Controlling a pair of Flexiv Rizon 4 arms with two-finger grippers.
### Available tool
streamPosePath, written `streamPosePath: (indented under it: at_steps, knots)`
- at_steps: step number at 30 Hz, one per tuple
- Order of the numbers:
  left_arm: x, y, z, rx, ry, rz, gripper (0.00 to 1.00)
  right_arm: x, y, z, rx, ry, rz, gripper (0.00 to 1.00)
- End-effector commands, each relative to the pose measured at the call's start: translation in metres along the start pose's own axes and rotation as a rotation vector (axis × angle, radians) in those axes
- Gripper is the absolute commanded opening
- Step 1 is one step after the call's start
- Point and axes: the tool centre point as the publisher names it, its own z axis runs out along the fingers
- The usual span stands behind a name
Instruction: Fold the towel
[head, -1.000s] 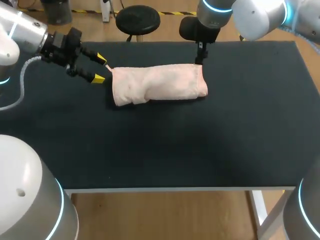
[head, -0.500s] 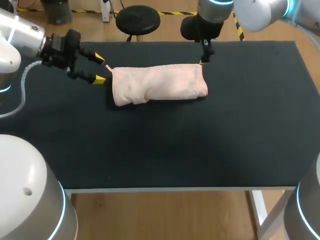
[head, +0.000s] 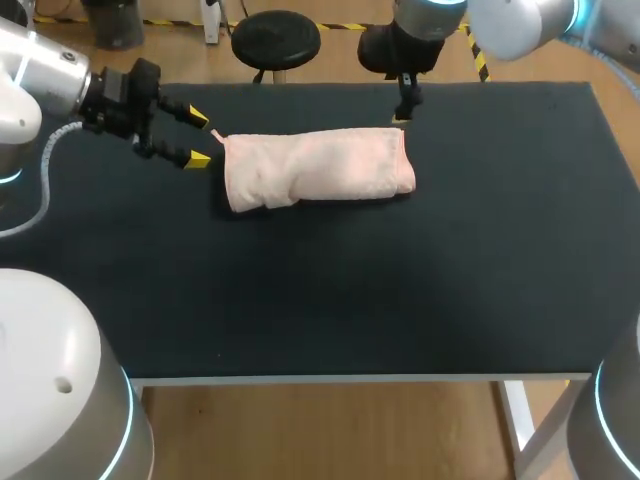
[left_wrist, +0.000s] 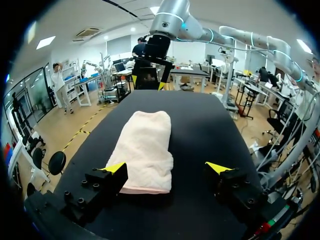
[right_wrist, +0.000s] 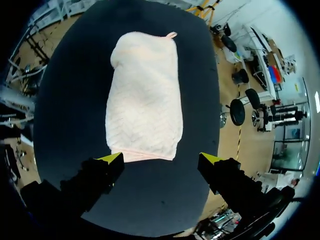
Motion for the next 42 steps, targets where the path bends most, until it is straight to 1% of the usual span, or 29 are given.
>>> streamPosePath:
  at_steps: [1,5,8,10,11,13,18,20,22,25,32,38,42]
  knots:
    - [0.0,0.0,0.0,0.0,-0.002,0.001,1.0,0.006,-0.003,0.003,-0.176,-0.033,0.145,1.0]
    - [0.0,0.0,0.0,0.0,-0.002,0.001,1.0,0.011,0.001,0.003,-0.27,-0.016,0.25,1.0]
    - [0.0,0.0,0.0,0.0,-0.002,0.001,1.0,0.013,0.005,0.002,-0.362,-0.005,0.383,1.0]
    - [0.0,0.0,0.0,0.0,-0.002,0.001,1.0,0.014,0.008,0.001,-0.406,-0.001,0.452,1.0]
    - [0.0,0.0,0.0,0.0,-0.002,0.001,1.0,0.014,0.009,0.001,-0.426,0.001,0.494,1.0]
    - [0.0,0.0,0.0,0.0,-0.002,0.001,1.0,0.015,0.013,0.001,-0.452,-0.007,0.54,1.0]
    - [0.0,0.0,0.0,0.0,-0.002,0.001,1.0,0.016,0.022,0.003,-0.538,0.015,0.707,1.0]
    - [0.0,0.0,0.0,0.0,-0.002,0.001,1.0,0.016,0.025,0.005,-0.543,0.003,0.749,1.0]
    - [0.0,0.0,0.0,0.0,-0.002,0.001,1.0,0.017,0.028,0.01,-0.569,0.022,0.81,1.0]
    - [0.0,0.0,0.0,0.0,-0.002,0.001,1.0,0.02,0.031,0.016,-0.586,0.032,0.878,1.0]
    - [0.0,0.0,0.0,0.0,-0.002,0.001,1.0,0.032,0.035,0.034,-0.615,0.062,1.011,1.0]
    - [0.0,0.0,0.0,0.0,-0.002,0.001,1.0,0.041,0.038,0.045,-0.6,0.078,1.086,1.0]
    - [0.0,0.0,0.0,0.0,-0.002,0.001,1.0,0.044,0.037,0.051,-0.597,0.09,1.168,1.0]
